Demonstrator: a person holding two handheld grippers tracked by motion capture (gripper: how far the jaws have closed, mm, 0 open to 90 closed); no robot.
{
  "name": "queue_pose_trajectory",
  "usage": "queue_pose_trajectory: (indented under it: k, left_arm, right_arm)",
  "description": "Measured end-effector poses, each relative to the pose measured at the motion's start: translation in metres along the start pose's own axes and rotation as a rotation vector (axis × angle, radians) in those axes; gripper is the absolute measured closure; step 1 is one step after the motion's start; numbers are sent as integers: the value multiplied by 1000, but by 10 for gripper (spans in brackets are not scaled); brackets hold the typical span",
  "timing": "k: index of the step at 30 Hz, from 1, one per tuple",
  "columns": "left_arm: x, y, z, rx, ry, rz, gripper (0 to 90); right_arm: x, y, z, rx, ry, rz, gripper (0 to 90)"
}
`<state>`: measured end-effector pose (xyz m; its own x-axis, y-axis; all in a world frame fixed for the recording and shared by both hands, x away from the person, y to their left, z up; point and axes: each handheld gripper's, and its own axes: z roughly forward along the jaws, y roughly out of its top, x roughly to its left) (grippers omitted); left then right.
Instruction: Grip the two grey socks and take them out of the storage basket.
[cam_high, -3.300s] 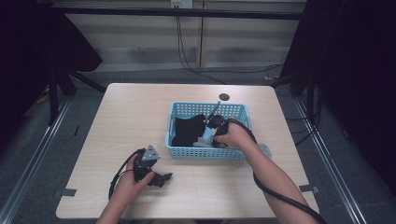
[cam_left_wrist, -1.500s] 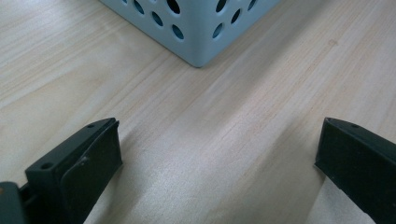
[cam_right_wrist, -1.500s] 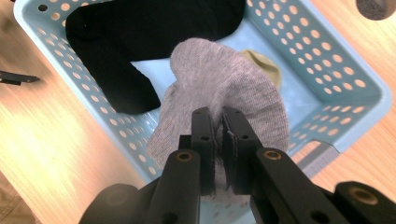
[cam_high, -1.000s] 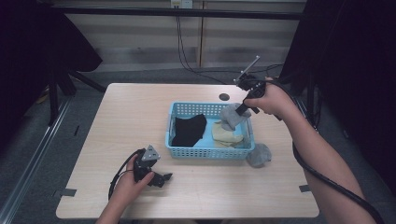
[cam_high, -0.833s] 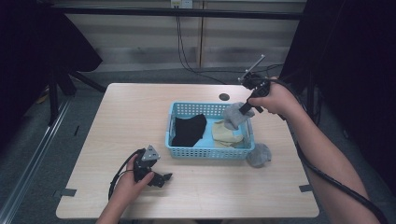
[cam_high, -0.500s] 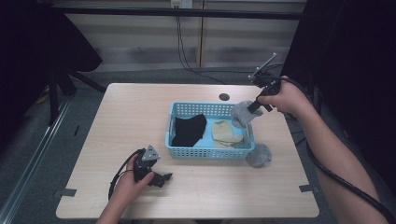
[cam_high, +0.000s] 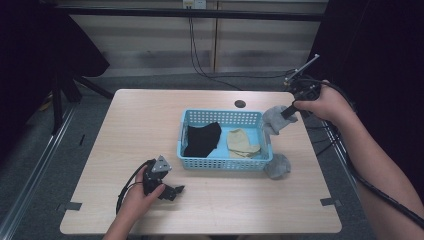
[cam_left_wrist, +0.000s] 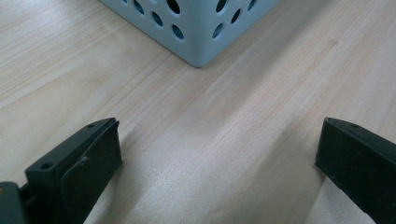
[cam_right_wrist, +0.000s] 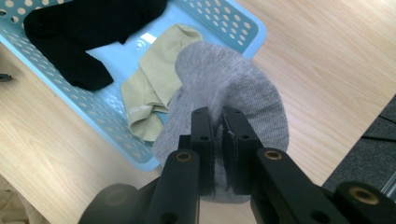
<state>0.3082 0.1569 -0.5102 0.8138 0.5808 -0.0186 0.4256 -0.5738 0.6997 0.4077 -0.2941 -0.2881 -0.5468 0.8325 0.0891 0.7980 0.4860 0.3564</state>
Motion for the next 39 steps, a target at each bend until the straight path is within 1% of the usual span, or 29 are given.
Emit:
queue_pose_trajectory:
  k: [6,7,8,9,10,14,19,20,21,24,26,27,30,35,39]
  left_arm:
    - [0,0,0,0,0,0,0]
    - [0,0,0,0,0,0,0]
    - [0,0,0,0,0,0,0]
    - [0,0,0,0,0,0,0]
    - [0,0,0,0,0,0,0]
    - [0,0,0,0,0,0,0]
    - [0,0,0,0,0,0,0]
    - [0,0,0,1,0,1,0]
    - [0,0,0,1,0,1,0]
    - [0,0,0,0,0,0,0]
    - [0,0,0,-2,1,0,0]
    - [0,0,0,-1,1,0,0]
    - [0,0,0,-1,1,1,0]
    - [0,0,0,-2,2,-1,0]
    - [0,0,0,-1,2,1,0]
  right_arm:
    - [-10,-9,-12,-7,-17,22,837]
    - [-12,-10,-13,-8,-23,19,837]
    - [-13,-11,-14,-2,-26,30,837]
    - [-15,-13,-14,-3,-29,24,837]
    - [-15,-14,-14,5,-33,36,837]
    - [-22,-21,-10,4,-32,49,836]
    - [-28,-27,2,23,-33,57,835]
    - [-29,-28,7,27,-37,52,835]
    - [-29,-28,10,34,-36,59,835]
    - [-30,-29,23,55,-32,59,834]
    - [-30,-29,33,71,-36,47,834]
    - [-30,-30,37,77,-33,54,834]
    - [-33,-31,47,90,-46,56,833]
    - [-37,-34,58,101,-52,74,832]
    - [-37,-34,67,102,-59,65,831]
